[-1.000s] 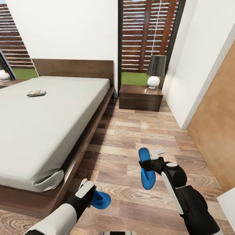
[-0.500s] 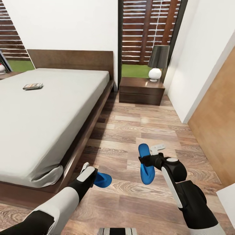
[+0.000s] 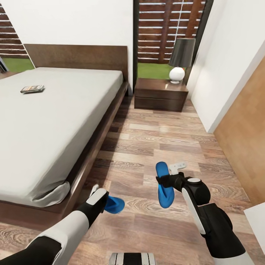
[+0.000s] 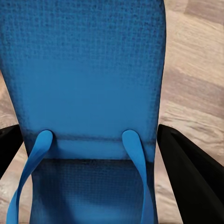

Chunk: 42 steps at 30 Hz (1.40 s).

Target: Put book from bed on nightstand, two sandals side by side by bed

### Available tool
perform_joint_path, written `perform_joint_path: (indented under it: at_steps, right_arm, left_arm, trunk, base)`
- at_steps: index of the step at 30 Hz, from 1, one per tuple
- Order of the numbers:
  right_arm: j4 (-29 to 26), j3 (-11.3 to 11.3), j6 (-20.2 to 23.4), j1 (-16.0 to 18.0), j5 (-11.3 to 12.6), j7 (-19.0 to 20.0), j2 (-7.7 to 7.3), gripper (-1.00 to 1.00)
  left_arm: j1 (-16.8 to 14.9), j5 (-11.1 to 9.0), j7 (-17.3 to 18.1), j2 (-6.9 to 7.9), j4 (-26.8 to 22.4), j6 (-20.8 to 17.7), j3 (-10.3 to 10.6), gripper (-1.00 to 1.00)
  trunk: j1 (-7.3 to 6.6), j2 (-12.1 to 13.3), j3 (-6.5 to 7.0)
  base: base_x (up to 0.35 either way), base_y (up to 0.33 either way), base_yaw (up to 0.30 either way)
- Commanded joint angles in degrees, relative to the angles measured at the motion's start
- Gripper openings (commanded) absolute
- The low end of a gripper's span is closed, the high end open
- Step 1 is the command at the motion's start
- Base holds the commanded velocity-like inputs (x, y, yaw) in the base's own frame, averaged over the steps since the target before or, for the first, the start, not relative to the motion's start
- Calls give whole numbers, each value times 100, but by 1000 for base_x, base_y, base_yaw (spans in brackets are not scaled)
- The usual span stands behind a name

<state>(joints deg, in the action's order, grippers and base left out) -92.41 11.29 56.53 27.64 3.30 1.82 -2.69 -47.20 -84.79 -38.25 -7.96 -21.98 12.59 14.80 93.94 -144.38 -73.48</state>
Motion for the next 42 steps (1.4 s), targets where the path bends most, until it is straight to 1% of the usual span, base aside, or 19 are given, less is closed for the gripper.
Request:
perform_joint_path:
  at_steps: [1, 15, 19, 22, 28, 34, 42]
  right_arm:
    - [-5, 5, 24, 4, 32, -15, -4, -100]
    - [-5, 5, 20, -1, 38, -15, -4, -100]
    - [-5, 3, 22, 6, 35, -21, -5, -100]
    - [-5, -2, 24, 7, 35, -22, -5, -100]
    - [-5, -3, 25, 5, 34, -23, -9, -100]
    - [-5, -4, 25, 4, 33, -23, -12, -100]
    - [-5, -4, 25, 4, 35, -23, -13, -100]
  left_arm:
    - [-5, -42, -35, 5, -1, 33, 48, -100]
    - [-21, -71, -85, 5, 18, 41, 45, -100]
    - [-112, -75, -109, 5, 18, 41, 42, -100]
    - [-183, -75, -213, 8, 18, 72, 41, -100]
    - [-207, -73, -273, 12, 18, 201, 47, -100]
    - [-222, -68, -285, 16, 18, 229, 49, -100]
    - [-328, -39, -288, 41, 18, 236, 49, -100]
  trunk:
    - [1, -4, -27]
    - [37, -22, -337]
    - [47, -28, -426]
    - [55, -32, -492]
    - [71, -40, -625]
    - [86, -48, -758]
    - [107, -58, -935]
  base:
    - [0, 0, 0]
    - [0, 0, 0]
    - [0, 0, 0]
    - [0, 0, 0]
    - [0, 0, 0]
    - [0, 0, 0]
    - [0, 0, 0]
